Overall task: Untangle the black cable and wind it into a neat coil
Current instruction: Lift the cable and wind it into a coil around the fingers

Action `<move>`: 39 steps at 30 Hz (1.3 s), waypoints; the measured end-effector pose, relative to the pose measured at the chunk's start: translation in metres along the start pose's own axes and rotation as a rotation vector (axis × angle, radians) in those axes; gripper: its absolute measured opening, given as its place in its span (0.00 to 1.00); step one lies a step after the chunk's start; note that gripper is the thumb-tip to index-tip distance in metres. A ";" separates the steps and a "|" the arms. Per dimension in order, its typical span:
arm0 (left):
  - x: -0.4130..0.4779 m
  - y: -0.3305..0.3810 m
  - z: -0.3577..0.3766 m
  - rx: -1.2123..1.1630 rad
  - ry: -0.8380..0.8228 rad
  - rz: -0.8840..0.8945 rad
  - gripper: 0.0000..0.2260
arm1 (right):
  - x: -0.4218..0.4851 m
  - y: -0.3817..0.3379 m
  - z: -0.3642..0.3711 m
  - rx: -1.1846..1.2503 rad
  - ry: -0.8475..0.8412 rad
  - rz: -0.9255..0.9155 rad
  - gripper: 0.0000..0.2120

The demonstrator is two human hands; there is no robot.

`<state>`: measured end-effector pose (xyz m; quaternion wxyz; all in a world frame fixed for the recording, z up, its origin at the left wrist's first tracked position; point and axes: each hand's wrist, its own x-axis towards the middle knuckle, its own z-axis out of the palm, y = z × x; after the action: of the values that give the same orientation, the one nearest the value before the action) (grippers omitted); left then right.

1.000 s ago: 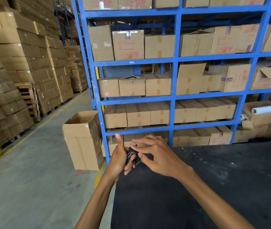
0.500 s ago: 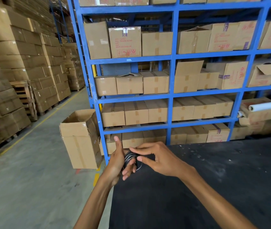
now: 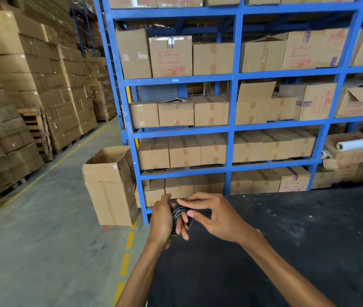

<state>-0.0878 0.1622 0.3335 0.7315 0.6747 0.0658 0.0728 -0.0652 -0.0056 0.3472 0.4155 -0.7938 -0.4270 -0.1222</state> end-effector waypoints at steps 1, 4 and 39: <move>-0.001 0.002 -0.001 -0.041 0.010 -0.003 0.35 | -0.001 0.000 0.000 0.009 0.003 -0.001 0.19; -0.001 0.006 -0.007 -0.101 -0.007 -0.006 0.34 | -0.005 0.001 0.003 0.018 0.031 -0.004 0.20; -0.020 0.004 -0.011 0.963 -0.127 0.732 0.15 | -0.019 -0.003 -0.021 0.057 0.261 0.057 0.16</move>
<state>-0.1099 0.1694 0.3369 0.2742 0.9116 -0.1885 0.2413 -0.0761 -0.0321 0.3519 0.4932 -0.7709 -0.3497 -0.2003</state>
